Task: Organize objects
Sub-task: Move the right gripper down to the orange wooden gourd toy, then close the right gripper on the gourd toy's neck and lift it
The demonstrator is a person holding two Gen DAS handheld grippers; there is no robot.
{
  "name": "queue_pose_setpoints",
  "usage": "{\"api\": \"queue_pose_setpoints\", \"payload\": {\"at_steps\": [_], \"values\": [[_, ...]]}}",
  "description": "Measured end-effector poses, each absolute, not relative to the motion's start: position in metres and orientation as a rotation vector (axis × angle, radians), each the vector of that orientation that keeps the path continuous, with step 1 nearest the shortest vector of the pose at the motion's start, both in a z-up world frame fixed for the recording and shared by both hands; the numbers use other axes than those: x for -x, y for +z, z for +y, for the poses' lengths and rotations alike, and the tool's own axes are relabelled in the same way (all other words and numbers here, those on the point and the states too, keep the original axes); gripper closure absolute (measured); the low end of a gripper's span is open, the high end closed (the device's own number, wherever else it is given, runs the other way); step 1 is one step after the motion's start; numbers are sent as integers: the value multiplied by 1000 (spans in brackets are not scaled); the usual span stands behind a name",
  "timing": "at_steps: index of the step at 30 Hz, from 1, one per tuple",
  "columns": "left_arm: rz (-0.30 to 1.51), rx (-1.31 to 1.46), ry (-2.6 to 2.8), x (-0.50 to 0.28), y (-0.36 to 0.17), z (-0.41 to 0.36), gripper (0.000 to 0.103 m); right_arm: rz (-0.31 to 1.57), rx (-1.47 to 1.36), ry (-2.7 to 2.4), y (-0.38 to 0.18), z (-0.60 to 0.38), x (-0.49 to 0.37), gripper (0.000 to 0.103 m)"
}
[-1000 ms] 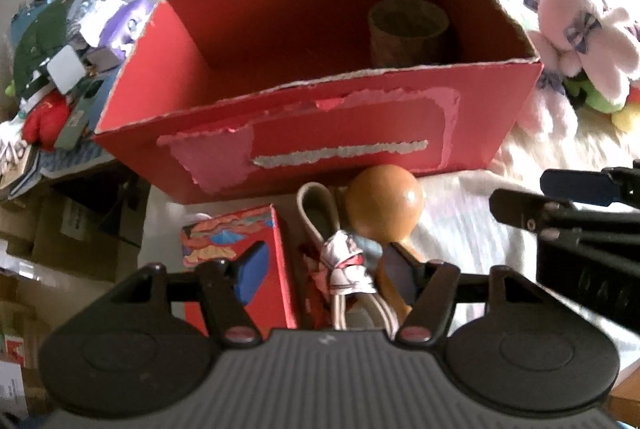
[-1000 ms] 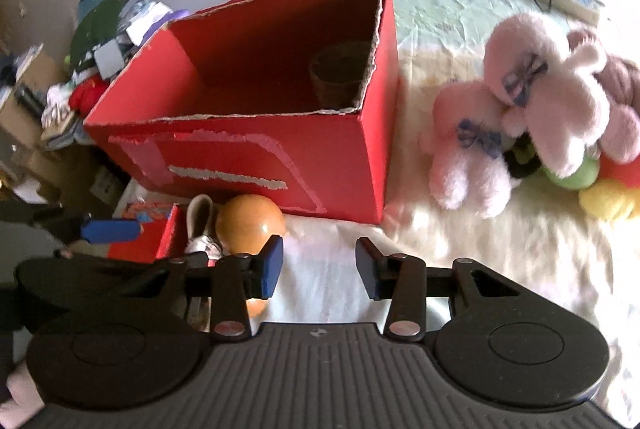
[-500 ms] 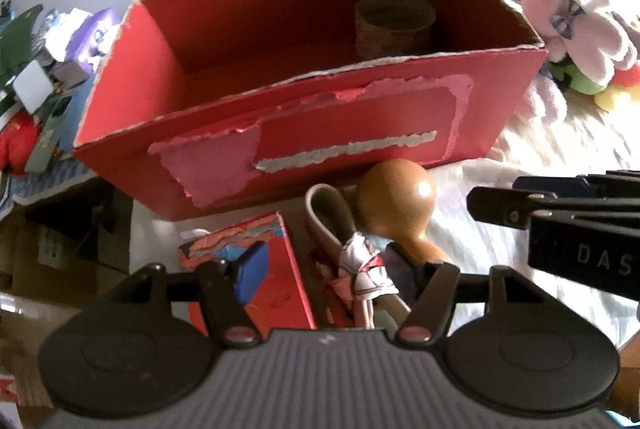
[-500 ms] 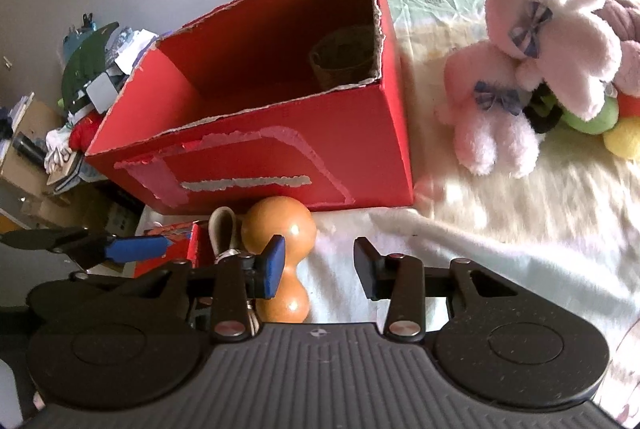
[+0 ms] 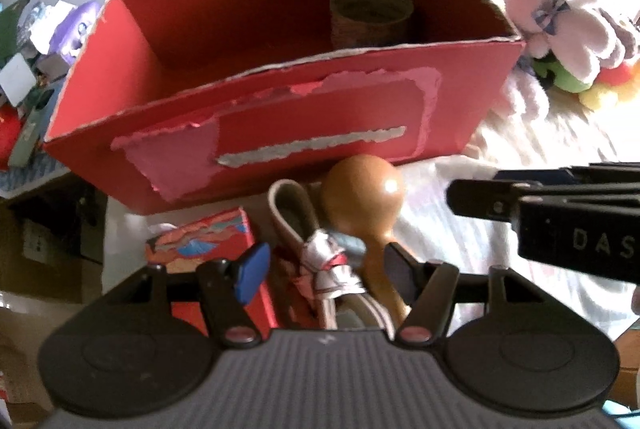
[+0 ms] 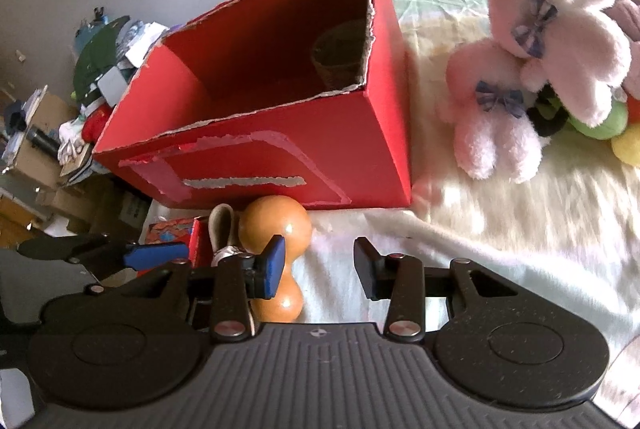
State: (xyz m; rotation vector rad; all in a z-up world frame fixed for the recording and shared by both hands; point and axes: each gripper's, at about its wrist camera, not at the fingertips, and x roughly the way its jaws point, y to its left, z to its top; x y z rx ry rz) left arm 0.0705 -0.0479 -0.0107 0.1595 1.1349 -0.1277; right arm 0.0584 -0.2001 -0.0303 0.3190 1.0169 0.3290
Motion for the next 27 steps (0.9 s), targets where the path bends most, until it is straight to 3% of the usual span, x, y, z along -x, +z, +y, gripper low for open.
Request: {"api": "queue_pose_setpoints", "payload": {"at_steps": [10,27], "values": [[1123,-55,-223,-60,-9,-38,45,1072,-415,410,-48,-202,-65,61],[1121,-88,-429,-69,-13,-31,48,1031,-490,457,-75,-181,-68,60]]}}
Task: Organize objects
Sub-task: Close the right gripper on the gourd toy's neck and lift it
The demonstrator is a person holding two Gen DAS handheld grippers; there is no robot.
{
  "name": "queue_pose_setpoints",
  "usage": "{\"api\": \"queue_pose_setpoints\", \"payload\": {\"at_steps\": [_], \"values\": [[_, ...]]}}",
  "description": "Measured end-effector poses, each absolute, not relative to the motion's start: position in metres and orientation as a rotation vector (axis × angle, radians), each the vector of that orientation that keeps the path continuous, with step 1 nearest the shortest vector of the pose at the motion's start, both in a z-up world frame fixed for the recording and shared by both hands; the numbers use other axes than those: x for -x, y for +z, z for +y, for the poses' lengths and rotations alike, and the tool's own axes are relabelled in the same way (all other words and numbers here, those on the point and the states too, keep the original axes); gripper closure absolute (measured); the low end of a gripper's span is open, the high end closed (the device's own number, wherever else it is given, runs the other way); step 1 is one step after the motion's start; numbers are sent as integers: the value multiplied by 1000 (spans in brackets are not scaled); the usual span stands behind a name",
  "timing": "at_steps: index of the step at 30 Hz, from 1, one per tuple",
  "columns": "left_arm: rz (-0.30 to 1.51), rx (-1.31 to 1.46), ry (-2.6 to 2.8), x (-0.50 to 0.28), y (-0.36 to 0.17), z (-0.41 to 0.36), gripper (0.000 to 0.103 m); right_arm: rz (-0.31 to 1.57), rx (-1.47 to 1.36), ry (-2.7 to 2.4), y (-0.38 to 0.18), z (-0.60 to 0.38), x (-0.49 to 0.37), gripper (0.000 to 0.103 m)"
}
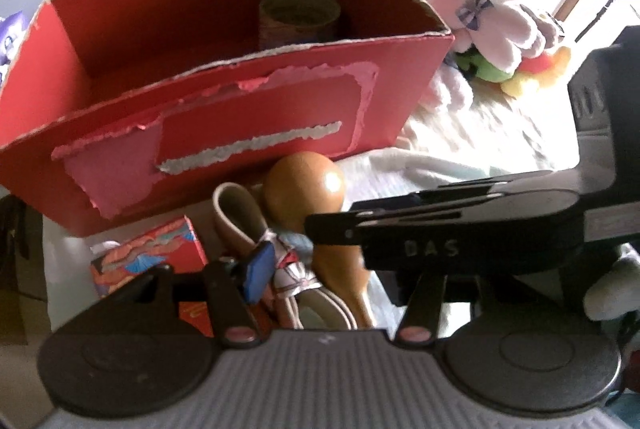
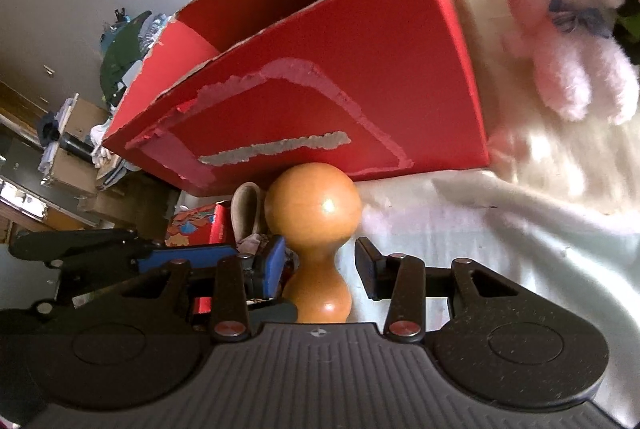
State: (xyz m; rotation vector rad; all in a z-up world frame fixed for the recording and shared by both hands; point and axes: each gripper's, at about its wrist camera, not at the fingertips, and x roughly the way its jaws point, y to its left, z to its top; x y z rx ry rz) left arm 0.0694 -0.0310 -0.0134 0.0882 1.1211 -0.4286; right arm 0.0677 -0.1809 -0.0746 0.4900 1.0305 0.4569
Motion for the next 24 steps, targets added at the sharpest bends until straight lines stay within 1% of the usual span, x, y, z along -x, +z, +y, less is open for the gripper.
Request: {"api": "queue_pose_setpoints", "payload": {"at_steps": [5,7,8,10,14,17,20,24], "values": [[1103,-111,-468,-65,-8,-32,48,1045,-555,493,-87,-185,-70,60],[1107,-118,-470,-64,-10,-35,48,1059,-590,517,-92,-190,-71,62],[1110,-117,-467,-64,-10,-37,48,1060,-603,530,-93,-193,-72,64],[1111,-109,-458,-62,-11,-40,48,1068,-622,563,-94,-199,-74,72],[1124,-76,-416,-62,-14,-48,48,1084,-668,602,-92,-219,-74,72],[1139,-73,-394,-62,-20,-57,48,1096,-648,605,-88,-233,-72,72],[1167,-40,-372,-65,-27,-63,50,1096,-627,615,-82,-250,-70,72],[1197,9,-371,-67,-34,-78,57,1103,-615,619,-78,-268,-68,72]]}}
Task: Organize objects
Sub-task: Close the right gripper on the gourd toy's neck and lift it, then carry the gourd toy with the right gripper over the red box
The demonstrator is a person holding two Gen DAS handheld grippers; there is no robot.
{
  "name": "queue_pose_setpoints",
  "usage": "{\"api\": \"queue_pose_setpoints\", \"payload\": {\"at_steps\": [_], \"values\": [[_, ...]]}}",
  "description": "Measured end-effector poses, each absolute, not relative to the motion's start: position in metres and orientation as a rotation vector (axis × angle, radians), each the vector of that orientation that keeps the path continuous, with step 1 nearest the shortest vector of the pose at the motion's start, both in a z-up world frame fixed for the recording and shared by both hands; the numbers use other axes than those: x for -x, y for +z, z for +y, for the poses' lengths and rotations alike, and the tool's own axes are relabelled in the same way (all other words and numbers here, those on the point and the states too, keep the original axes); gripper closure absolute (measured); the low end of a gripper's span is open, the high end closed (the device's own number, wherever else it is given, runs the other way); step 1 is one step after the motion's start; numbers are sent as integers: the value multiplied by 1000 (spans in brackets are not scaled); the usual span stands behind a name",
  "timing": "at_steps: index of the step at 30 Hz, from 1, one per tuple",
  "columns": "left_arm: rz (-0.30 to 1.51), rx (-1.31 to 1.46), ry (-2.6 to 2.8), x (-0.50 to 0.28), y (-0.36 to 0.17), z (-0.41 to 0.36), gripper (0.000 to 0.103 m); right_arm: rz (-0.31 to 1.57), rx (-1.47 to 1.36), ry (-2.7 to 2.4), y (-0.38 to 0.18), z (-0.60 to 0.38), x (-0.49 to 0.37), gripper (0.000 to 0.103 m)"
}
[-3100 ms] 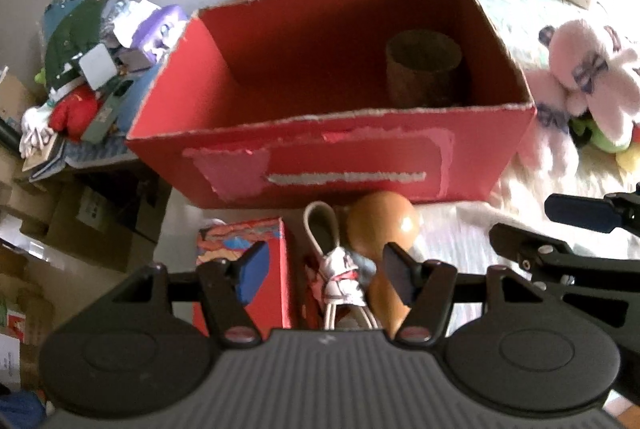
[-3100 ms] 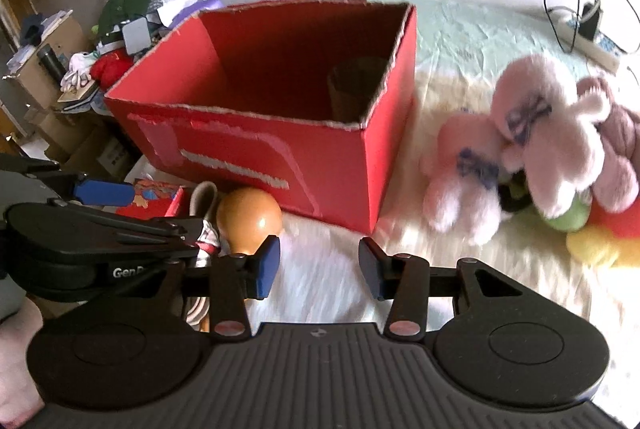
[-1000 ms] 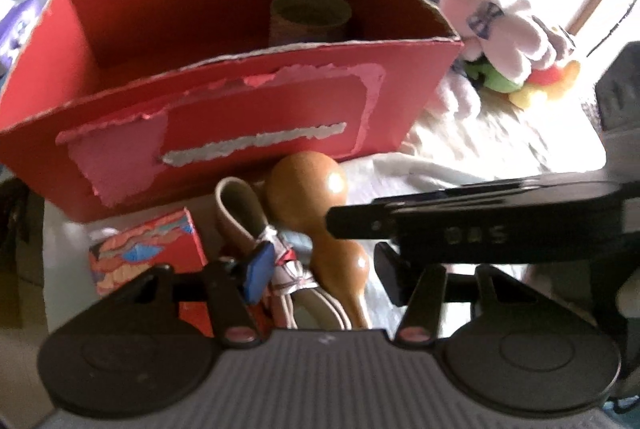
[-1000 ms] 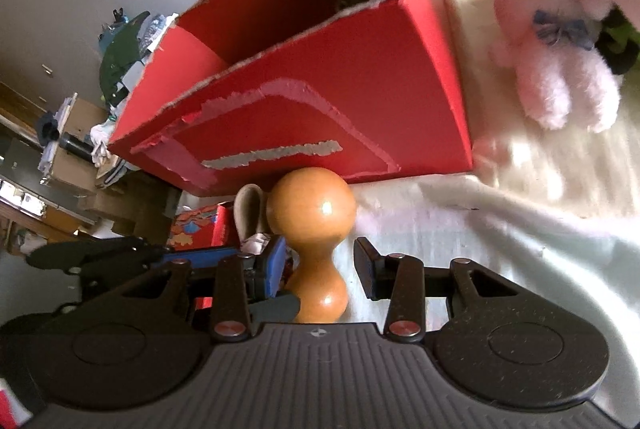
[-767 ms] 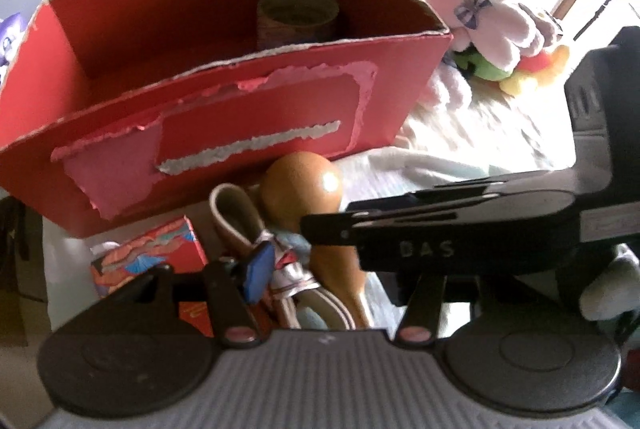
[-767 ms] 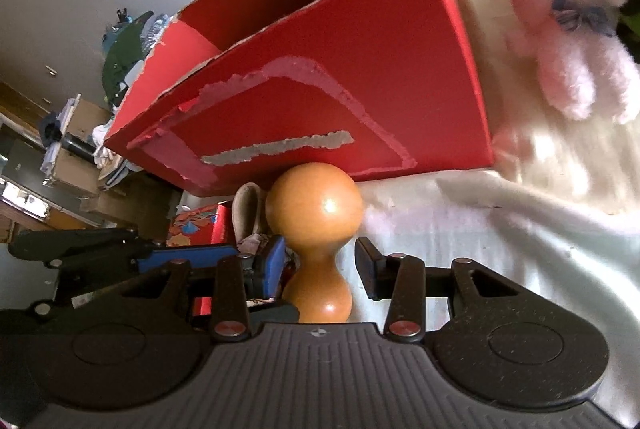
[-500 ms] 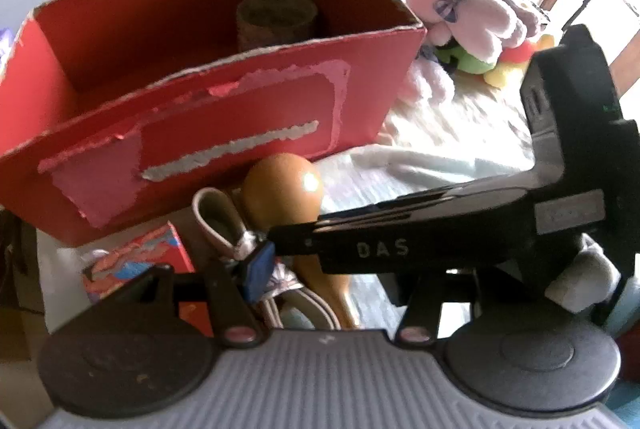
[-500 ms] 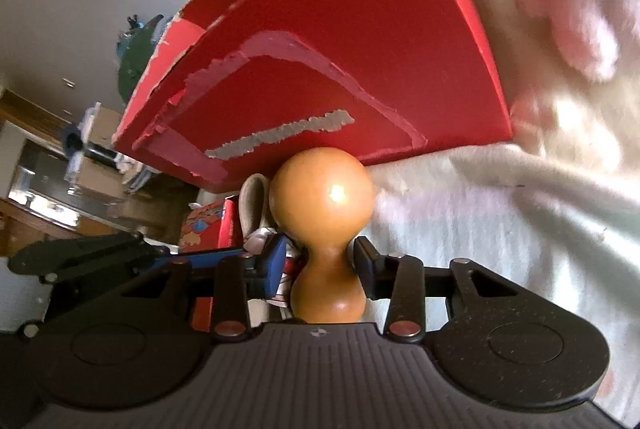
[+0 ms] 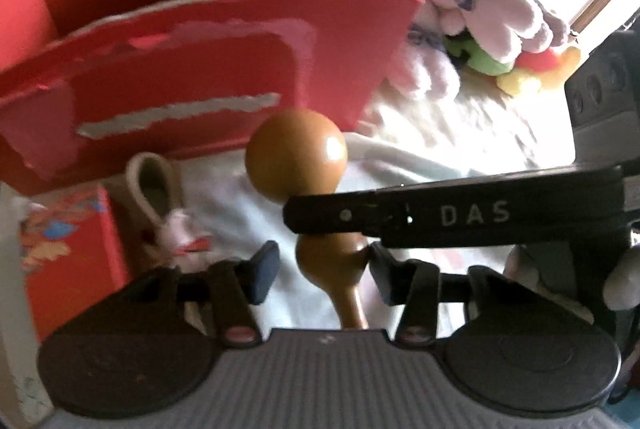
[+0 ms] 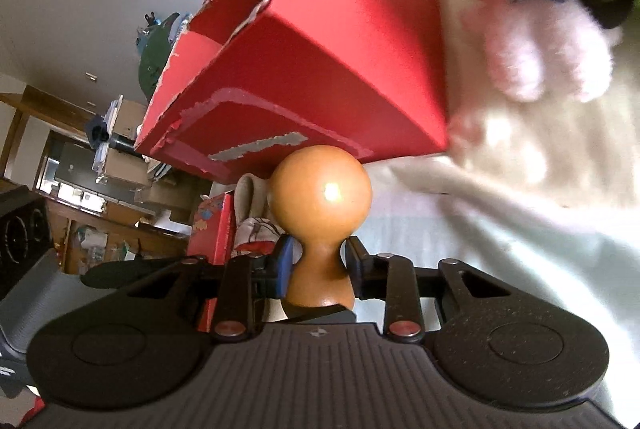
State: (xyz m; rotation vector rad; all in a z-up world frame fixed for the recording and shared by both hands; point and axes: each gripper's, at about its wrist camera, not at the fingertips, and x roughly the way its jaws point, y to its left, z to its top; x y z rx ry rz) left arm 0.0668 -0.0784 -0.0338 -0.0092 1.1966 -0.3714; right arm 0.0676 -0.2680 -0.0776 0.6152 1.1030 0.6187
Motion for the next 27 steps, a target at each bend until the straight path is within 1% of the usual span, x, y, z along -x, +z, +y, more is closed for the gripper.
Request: {"api": "queue_pose_setpoints", "payload": {"at_steps": [2,4,10,19,23,27], "values": [[1185,-6,-380,-64,-30,-92,60,1095,-594,623,-72,-275,-64,72],[1170,-13,-399,-62,-26,-103,66,1074,-571,620,-65,-283,-61,72],[1110,-26,-450,-58,-6,-132,65,1013,-554,605,-45,-310,-55,72],[981,-93,-522,-55,34,-172,66,861,-537,580,-8,-338,-49,71],[903,-137,-541,-57,58,-173,66,781,-512,590,17,-329,-58,72],[819,-148,-556,-70,88,-157,66,713,-472,601,43,-309,-78,71]]}}
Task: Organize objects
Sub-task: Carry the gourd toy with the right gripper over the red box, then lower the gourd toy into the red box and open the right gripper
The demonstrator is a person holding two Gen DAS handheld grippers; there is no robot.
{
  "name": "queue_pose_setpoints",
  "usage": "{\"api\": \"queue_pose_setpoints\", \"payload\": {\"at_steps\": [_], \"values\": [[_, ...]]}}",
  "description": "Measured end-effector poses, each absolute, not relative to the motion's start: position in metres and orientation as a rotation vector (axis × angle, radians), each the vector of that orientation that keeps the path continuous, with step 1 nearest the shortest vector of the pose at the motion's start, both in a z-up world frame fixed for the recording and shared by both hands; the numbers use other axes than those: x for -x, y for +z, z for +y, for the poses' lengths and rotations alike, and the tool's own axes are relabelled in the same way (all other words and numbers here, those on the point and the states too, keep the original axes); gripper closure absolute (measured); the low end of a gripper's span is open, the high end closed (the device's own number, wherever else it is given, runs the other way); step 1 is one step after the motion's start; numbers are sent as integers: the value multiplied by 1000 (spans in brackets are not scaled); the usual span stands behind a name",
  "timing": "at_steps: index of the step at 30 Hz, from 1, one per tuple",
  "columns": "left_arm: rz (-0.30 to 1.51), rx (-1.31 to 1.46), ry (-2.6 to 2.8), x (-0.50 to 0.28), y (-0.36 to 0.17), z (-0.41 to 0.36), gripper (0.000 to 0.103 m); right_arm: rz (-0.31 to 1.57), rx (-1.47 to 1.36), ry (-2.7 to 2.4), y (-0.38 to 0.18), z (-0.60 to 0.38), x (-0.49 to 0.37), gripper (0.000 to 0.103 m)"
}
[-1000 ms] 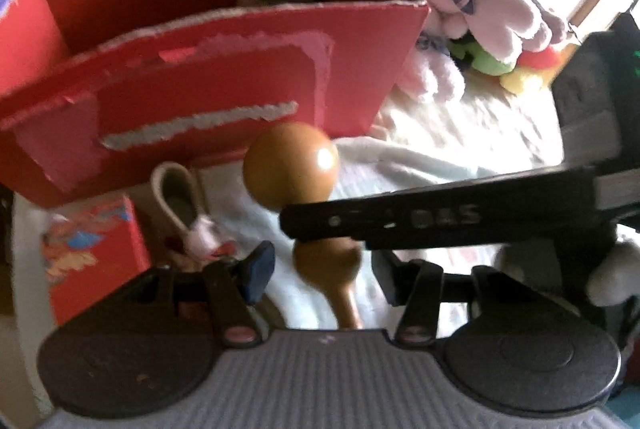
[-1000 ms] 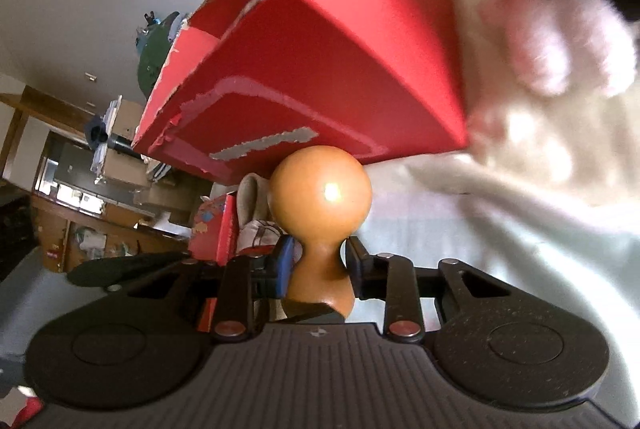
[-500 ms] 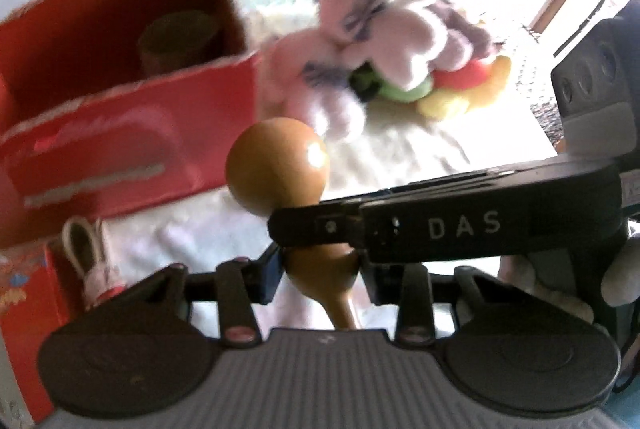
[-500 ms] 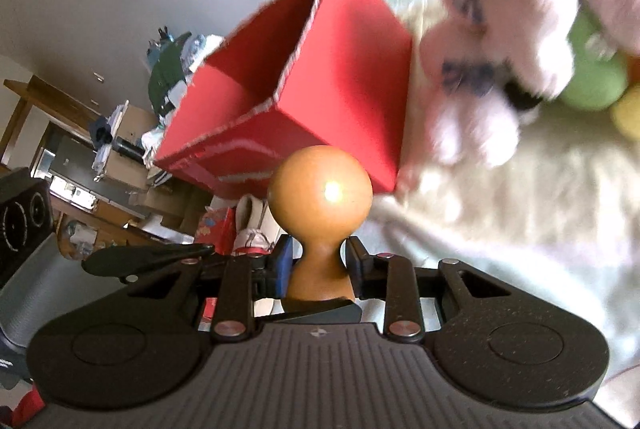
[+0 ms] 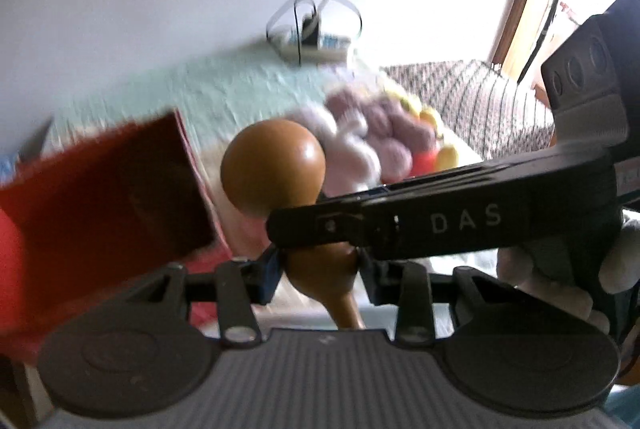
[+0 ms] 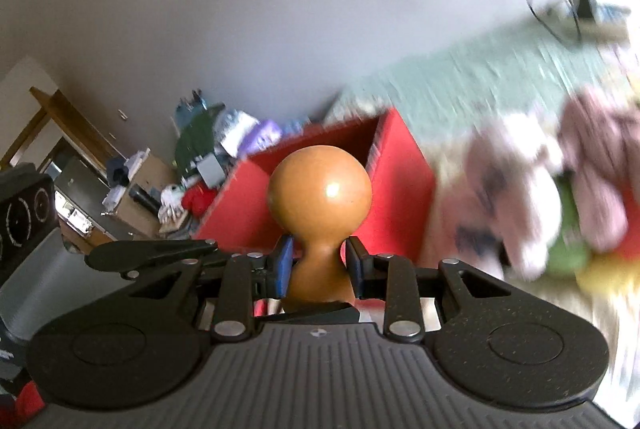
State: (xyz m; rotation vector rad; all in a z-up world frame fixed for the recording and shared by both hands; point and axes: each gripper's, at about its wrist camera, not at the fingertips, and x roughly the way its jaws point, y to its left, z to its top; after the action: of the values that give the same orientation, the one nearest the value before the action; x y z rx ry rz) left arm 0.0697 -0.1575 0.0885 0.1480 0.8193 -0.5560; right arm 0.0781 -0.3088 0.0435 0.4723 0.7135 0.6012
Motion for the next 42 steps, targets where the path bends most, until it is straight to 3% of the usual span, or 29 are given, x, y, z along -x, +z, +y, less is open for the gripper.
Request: {"api": "queue_pose_setpoints", "payload": {"at_steps": [10,21,28,37,42], "values": [[777,-146,-544,-132,119,-79,66,764,-450,614,53,-230,-152,72],[959,-148,-536,-205,58,-32,66,975,-391,522,2,-183,-213,72],[1070,-168,-553,-232,16,-26,51,1093,-336,443,-24,-168,-222,72],[1142,-195,-567,-241,-7,-24,44,1155,-266,403,-40,-152,-227,72],[1181,-200,-571,-244,-11,-23,47,1165,-260,385,-43,-153,-228,72]]}}
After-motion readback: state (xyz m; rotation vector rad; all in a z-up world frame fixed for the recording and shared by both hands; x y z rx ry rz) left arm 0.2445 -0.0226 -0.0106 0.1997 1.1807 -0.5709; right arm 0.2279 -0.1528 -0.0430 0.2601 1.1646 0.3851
